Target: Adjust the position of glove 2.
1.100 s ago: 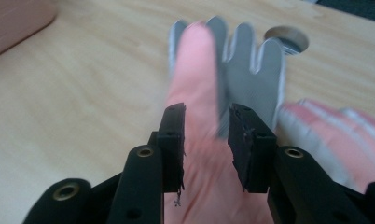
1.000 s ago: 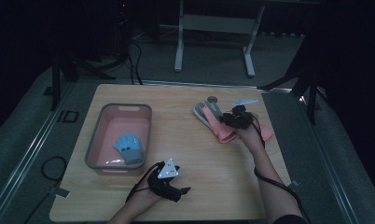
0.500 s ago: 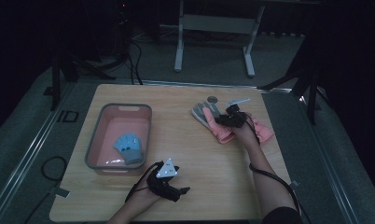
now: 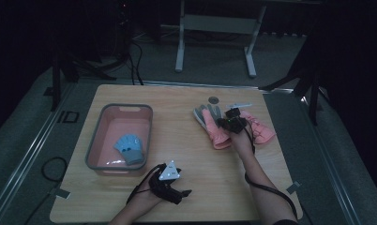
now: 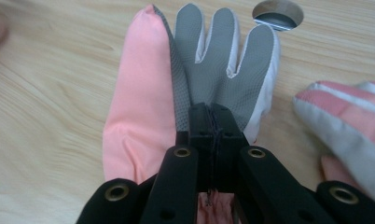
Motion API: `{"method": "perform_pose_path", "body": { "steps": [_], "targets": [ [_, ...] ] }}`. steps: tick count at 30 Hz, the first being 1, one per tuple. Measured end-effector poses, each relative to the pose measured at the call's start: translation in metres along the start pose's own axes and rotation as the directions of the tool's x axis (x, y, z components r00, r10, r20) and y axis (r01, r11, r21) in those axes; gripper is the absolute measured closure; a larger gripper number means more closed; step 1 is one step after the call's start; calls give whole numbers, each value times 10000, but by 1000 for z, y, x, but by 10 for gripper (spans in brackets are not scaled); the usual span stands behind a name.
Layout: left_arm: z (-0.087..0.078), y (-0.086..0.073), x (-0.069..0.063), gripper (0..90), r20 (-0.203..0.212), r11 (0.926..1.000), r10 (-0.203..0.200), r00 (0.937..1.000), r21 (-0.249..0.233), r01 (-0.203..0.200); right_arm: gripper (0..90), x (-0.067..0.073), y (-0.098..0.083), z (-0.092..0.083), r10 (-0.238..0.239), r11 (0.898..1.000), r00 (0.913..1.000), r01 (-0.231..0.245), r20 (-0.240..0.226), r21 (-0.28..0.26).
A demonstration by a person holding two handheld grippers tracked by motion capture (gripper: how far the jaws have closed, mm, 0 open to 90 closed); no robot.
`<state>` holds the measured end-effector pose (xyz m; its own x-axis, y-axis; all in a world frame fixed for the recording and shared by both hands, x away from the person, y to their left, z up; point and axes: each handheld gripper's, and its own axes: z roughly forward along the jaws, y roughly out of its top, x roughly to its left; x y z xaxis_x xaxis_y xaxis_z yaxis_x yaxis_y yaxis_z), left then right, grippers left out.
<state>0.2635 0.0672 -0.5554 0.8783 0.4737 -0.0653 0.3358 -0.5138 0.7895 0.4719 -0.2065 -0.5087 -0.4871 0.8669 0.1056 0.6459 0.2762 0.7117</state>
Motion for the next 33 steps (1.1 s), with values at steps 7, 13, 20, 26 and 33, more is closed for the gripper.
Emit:
{"method": "perform_pose_path", "body": {
  "steps": [7, 13, 20, 26, 33],
  "targets": [
    [-1, -1, 0, 143, -136, 9998, -5, 9999, -183, 2, 888, 34, 1, -44, 379, 9965, 9978, -336, 548, -764],
    [-2, 0, -1, 143, -307, 9996, 114, 9995, -239, -122, 889, 55, -14, -66, 750, 9926, 9922, -648, 993, -1025],
    [-2, 0, -2, 143, -349, 9995, 201, 9992, -255, -210, 889, 72, -37, -69, 1285, 9870, 9862, -1170, 1042, -1102],
    [-3, 1, -2, 143, -370, 9994, 255, 9990, -242, -264, 889, 82, -52, -56, 1643, 9847, 9763, -1539, 1405, -820],
    [-2, 0, -3, 143, -312, 9993, 290, 9991, -224, -297, 887, 81, -68, -47, 2189, 9751, 9615, -2092, 1662, -737]
  ]
}}
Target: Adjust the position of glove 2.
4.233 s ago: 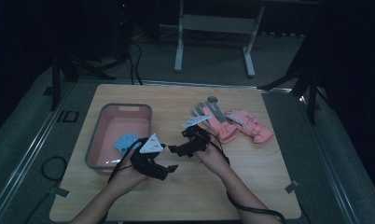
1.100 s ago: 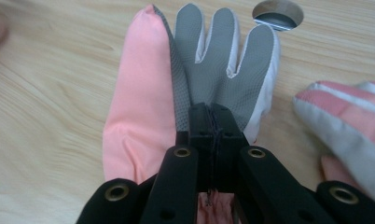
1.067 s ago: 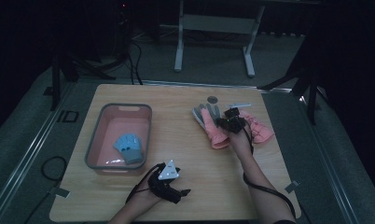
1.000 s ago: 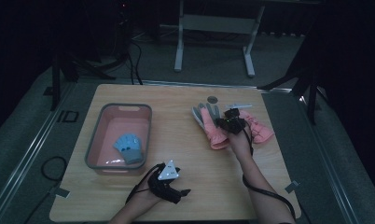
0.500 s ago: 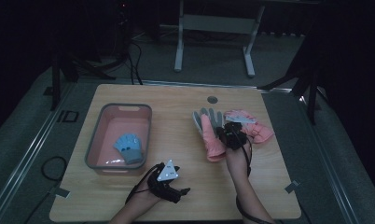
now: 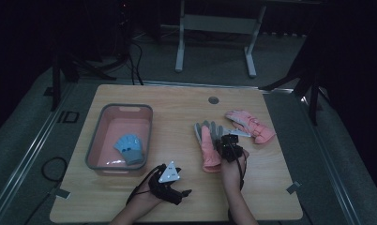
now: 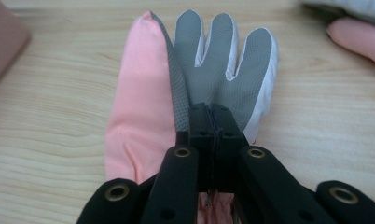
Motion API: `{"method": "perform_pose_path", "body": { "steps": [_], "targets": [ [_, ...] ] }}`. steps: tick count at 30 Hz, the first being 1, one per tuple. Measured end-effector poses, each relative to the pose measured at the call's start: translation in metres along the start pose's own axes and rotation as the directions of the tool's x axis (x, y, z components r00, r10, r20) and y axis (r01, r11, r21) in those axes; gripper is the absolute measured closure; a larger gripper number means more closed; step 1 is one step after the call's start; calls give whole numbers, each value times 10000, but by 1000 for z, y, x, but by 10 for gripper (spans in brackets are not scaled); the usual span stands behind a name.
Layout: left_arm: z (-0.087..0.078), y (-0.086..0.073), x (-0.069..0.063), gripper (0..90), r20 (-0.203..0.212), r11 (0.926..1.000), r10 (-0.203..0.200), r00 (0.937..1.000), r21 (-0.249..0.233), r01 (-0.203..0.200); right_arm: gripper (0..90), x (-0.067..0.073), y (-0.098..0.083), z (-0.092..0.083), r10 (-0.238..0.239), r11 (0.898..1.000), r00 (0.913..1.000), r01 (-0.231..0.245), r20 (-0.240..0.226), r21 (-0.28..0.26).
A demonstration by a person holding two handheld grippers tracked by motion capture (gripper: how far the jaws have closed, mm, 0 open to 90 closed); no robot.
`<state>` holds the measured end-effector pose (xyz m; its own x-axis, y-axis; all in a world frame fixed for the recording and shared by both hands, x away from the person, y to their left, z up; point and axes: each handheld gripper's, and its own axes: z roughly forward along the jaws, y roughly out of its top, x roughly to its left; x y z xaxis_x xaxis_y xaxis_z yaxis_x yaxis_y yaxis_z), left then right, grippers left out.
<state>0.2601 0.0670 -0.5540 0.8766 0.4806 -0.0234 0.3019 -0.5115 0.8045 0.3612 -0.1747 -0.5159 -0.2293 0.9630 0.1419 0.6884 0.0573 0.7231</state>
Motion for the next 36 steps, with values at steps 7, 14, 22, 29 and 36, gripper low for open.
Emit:
{"method": "perform_pose_path", "body": {
  "steps": [7, 14, 22, 29, 36],
  "targets": [
    [0, 0, 0, 143, 32, 10000, 44, 10000, 8, -44, 857, 2, -8, 8, 44, 10000, 9999, -45, 118, 84],
    [1, -1, -1, 143, 39, 10000, 75, 10000, 56, -76, 701, -3, 1, -14, -713, 9961, 9975, 711, -18, -517],
    [0, 0, -1, 143, 60, 10000, 78, 10000, 59, -78, 611, -31, 17, -43, -2003, 9758, 9777, 1932, -637, -1027],
    [0, -1, -1, 143, 25, 10000, 65, 10000, 64, -65, 630, -77, 32, -47, -2722, 9595, 9525, 2580, -1368, -1129],
    [-1, -2, -1, 143, 44, 10000, -9, 10000, -91, 9, 642, -123, 53, -45, -3054, 9497, 9471, 2954, -985, -1043]
  ]
}}
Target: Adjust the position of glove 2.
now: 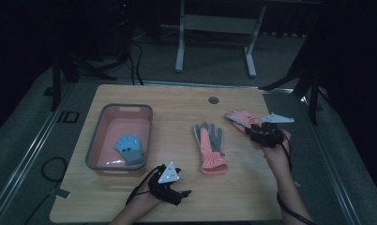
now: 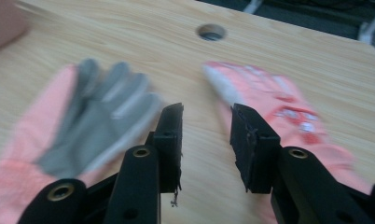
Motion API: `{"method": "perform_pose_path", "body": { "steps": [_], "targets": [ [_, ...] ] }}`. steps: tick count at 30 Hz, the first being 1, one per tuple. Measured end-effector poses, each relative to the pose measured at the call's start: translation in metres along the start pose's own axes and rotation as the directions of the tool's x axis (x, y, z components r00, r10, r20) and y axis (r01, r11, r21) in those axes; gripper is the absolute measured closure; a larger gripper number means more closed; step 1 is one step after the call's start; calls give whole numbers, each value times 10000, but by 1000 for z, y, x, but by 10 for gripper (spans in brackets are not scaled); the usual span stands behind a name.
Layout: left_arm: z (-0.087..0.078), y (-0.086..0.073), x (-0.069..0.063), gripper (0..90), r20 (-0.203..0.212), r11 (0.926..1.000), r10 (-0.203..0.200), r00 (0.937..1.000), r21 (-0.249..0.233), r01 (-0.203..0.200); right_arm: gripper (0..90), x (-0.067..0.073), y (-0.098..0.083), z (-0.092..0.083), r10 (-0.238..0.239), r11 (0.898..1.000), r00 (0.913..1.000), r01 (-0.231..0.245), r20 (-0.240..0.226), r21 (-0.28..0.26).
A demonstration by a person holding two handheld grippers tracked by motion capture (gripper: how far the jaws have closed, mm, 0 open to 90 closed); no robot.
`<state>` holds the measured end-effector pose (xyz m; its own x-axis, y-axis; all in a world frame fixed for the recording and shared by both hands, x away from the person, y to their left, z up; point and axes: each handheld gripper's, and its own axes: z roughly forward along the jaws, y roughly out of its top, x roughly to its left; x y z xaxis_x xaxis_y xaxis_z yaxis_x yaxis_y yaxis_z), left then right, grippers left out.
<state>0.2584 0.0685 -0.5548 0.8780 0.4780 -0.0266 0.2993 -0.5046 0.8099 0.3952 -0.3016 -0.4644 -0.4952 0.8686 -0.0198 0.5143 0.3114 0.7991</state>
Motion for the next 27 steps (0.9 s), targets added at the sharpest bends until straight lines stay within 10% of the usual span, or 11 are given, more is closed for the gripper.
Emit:
{"method": "perform_pose_path", "body": {
  "steps": [12, 20, 27],
  "targets": [
    [0, -2, -4, 143, -22, 10000, -84, 10000, 2, 84, 638, -55, 7, 26, -1066, 9923, 9943, 1060, 66, 639],
    [-3, -5, -4, 143, -43, 9997, -178, 9998, -164, 177, 588, -81, 5, 53, -424, 9928, 9965, 502, -723, 1085],
    [-2, -6, -3, 143, -187, 9998, -171, 9997, -52, 170, 637, -87, -13, 83, -1064, 9675, 9932, 1145, -479, 2256]
  ]
}}
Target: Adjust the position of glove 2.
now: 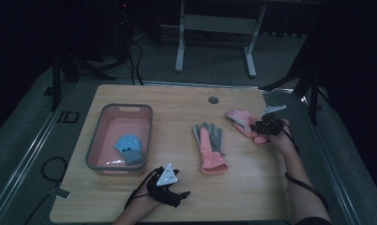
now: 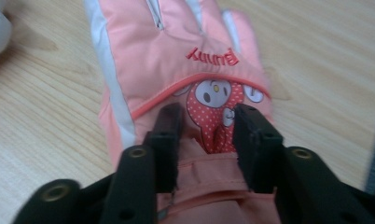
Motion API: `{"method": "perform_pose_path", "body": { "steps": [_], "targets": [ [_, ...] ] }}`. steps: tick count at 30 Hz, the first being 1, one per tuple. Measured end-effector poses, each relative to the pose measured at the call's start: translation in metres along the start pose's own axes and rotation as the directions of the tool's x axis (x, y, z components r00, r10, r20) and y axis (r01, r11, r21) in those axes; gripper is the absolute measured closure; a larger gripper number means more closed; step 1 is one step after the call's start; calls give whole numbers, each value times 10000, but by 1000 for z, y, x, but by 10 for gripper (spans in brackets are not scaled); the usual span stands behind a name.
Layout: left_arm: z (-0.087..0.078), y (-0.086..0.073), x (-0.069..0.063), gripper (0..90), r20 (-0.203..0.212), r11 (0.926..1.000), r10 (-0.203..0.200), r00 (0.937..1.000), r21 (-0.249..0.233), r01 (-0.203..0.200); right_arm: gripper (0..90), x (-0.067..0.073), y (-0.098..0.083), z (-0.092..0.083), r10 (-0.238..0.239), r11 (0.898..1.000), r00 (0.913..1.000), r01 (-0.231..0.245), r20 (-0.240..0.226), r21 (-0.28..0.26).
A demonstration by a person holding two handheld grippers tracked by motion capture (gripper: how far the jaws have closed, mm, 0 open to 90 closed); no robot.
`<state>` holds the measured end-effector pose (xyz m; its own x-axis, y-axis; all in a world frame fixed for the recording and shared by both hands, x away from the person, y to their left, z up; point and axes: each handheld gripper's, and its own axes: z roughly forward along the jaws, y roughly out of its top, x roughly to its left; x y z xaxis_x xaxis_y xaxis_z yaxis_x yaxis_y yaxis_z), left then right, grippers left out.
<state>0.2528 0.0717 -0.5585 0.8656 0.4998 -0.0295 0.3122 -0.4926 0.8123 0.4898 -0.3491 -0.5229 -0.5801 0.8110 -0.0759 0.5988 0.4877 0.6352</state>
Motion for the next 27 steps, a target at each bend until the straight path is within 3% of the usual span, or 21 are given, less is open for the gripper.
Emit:
{"method": "perform_pose_path", "body": {
  "steps": [4, 6, 10, 15, 17, 21, 22, 25, 27],
  "targets": [
    [0, 0, 1, 143, 10, 10000, -70, 10000, -43, 70, 845, 3, 0, 3, 49, 10000, 10000, -50, 46, 35],
    [0, 0, 0, 143, 17, 10000, -71, 10000, -36, 71, 877, 7, 2, 2, 142, 9999, 9994, -144, 324, 60],
    [0, 1, 0, 143, 6, 9999, -106, 9999, -85, 106, 896, 15, 5, -7, 1114, 9937, 9906, -1098, 788, -245],
    [0, 3, 1, 143, 11, 10000, 28, 10000, -49, -28, 897, 30, 7, -34, 2248, 9734, 9649, -2158, 1356, -775],
    [0, 4, 0, 143, -94, 9992, 377, 9992, 114, -375, 897, 38, 8, -50, 2739, 9594, 9507, -2596, 1451, -1104],
    [2, 4, -1, 143, -114, 9975, 665, 9977, 241, -662, 897, 55, 8, -71, 2996, 9514, 9351, -2779, 1894, -1328],
    [2, 4, -1, 143, -88, 9975, 665, 9977, 243, -662, 897, 59, 6, -76, 3143, 9463, 9275, -2890, 2023, -1450],
    [1, 5, 0, 143, 9, 9983, 549, 9985, 172, -549, 897, 72, 0, -90, 3692, 9245, 9103, -3392, 1871, -1739],
    [0, 6, 2, 143, 46, 9987, 490, 9988, 132, -490, 897, 80, -4, -94, 3872, 9165, 9046, -3566, 1783, -1812]
  ]
}}
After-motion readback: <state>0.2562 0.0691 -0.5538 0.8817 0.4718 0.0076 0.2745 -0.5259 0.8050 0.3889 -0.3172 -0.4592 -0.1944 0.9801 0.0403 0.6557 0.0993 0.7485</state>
